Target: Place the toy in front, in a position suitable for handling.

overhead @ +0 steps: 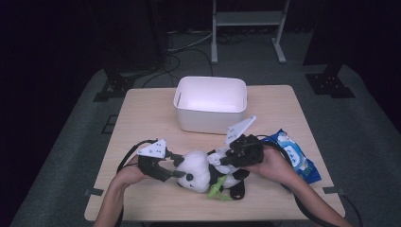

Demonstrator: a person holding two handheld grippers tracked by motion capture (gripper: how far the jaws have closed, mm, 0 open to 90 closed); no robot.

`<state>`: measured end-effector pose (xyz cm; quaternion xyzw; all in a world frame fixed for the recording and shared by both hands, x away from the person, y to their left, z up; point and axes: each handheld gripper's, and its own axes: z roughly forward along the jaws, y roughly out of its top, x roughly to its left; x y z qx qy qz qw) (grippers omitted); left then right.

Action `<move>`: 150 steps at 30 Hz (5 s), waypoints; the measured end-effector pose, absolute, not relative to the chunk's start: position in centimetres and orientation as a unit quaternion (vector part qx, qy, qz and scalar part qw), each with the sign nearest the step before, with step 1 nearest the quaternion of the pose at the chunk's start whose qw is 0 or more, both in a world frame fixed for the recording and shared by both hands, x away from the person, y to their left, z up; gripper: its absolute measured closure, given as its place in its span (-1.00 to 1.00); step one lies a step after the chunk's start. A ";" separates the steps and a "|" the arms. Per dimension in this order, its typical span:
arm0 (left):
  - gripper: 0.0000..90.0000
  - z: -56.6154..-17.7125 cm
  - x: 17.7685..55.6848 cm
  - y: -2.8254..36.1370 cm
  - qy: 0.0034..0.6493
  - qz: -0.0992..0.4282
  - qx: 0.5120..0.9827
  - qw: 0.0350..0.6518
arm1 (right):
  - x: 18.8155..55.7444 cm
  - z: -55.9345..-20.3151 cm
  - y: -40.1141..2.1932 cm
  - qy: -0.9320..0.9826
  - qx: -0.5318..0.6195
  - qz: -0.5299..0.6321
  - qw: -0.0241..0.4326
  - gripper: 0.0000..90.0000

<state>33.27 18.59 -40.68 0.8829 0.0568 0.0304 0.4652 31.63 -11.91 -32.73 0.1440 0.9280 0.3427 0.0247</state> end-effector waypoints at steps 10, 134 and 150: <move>-0.08 -40.7 33.3 18.6 0.059 0.030 0.882 0.467 | 33.2 -33.2 -6.9 0.943 0.108 0.313 0.020 0.85; -0.14 -39.1 36.2 16.2 0.043 0.080 0.897 0.433 | 33.8 -33.4 -12.2 0.931 0.157 0.329 0.020 0.85; -0.36 -39.8 34.8 17.0 0.064 0.057 0.883 0.461 | 36.5 -33.1 -10.9 0.929 0.184 0.320 0.031 0.85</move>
